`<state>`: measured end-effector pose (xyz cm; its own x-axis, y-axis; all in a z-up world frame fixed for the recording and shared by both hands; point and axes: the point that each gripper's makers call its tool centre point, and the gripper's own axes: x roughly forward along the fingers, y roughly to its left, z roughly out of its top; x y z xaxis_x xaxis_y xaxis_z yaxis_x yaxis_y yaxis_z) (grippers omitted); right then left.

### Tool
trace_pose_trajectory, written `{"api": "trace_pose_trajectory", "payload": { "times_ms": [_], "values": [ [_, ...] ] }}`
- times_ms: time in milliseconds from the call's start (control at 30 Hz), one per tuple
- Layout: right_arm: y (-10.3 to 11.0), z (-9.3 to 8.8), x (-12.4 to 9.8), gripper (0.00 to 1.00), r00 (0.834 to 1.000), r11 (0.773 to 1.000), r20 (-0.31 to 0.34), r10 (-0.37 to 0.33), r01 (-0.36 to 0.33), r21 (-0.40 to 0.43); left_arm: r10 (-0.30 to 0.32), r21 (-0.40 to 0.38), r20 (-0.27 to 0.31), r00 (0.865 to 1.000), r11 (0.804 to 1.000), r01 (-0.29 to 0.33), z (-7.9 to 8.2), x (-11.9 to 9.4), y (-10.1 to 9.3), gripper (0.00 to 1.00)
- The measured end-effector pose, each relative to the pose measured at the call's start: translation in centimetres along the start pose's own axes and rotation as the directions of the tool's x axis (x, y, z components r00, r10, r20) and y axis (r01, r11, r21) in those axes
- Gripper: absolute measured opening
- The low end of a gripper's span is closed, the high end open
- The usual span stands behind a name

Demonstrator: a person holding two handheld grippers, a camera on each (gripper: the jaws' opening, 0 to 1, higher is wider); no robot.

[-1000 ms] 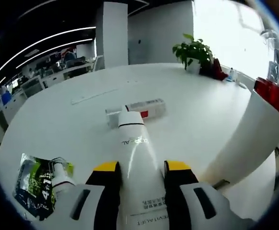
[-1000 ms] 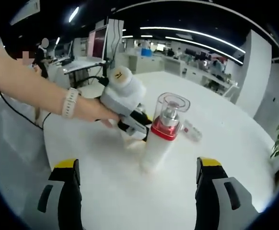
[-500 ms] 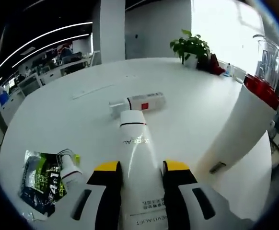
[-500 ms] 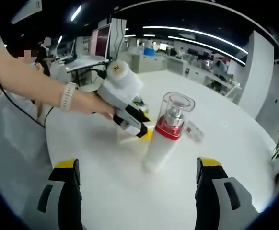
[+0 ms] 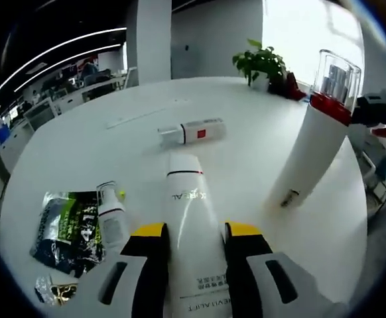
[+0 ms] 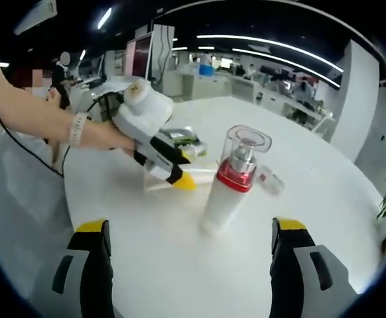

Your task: Arrange the skincare products in the storage area until every visible bottle or jar stands upright without overlapping.

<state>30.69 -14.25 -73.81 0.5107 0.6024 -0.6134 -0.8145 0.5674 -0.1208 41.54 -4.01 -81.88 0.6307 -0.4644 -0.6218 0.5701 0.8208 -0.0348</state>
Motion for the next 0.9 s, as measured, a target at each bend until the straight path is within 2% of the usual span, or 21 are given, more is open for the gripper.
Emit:
{"api": "trace_pose_trajectory", "payload": {
  "times_ms": [133, 300, 433, 533, 633, 767, 800, 833, 900],
  "values": [
    [0.3, -0.6, 0.2, 1.00, 0.999, 1.000, -0.029, 0.012, -0.013, -0.003, -0.021, 0.022, -0.010, 1.000, 1.000, 0.021, -0.9, -1.1, -0.7, 0.27],
    [0.4, 0.2, 0.0, 1.00, 1.000, 0.999, 0.009, 0.026, -0.027, 0.046, -0.044, 0.046, -0.015, 0.999, 0.998, 0.045, -1.6, -1.9, -1.2, 0.28],
    [0.2, 0.2, 0.0, 1.00, 1.000, 1.000, 0.005, 0.006, -0.006, 0.012, -0.051, 0.050, -0.020, 0.998, 0.997, 0.052, -2.0, -3.0, -1.6, 0.28],
    [0.6, 0.2, 0.0, 1.00, 1.000, 0.999, 0.008, 0.029, -0.029, 0.021, -0.057, 0.051, -0.019, 0.998, 0.997, 0.058, -2.0, -3.4, -1.5, 0.28],
    [1.8, 1.8, -0.2, 1.00, 0.991, 0.991, 0.093, 0.093, -0.101, 0.091, -0.059, 0.061, -0.020, 0.998, 0.996, 0.060, -2.1, -3.9, -1.4, 0.28],
    [1.5, 1.7, -0.2, 0.95, 0.995, 0.996, 0.076, 0.064, -0.069, 0.062, -0.064, 0.053, -0.012, 0.998, 0.997, 0.064, -2.0, -4.7, -1.7, 0.28],
    [1.1, 1.1, -0.2, 0.95, 0.998, 0.998, 0.045, 0.042, -0.044, 0.047, -0.064, 0.053, -0.010, 0.998, 0.997, 0.064, -1.9, -4.8, -1.8, 0.28],
    [1.2, 1.0, -0.1, 0.96, 0.998, 0.998, 0.040, 0.045, -0.047, 0.042, -0.066, 0.058, -0.007, 0.998, 0.996, 0.066, -1.9, -5.0, -1.8, 0.28],
    [1.4, 0.8, -0.1, 0.99, 0.998, 0.995, 0.032, 0.054, -0.057, 0.079, -0.066, 0.069, -0.003, 0.998, 0.995, 0.066, -1.8, -5.2, -1.8, 0.28]
  ]
}}
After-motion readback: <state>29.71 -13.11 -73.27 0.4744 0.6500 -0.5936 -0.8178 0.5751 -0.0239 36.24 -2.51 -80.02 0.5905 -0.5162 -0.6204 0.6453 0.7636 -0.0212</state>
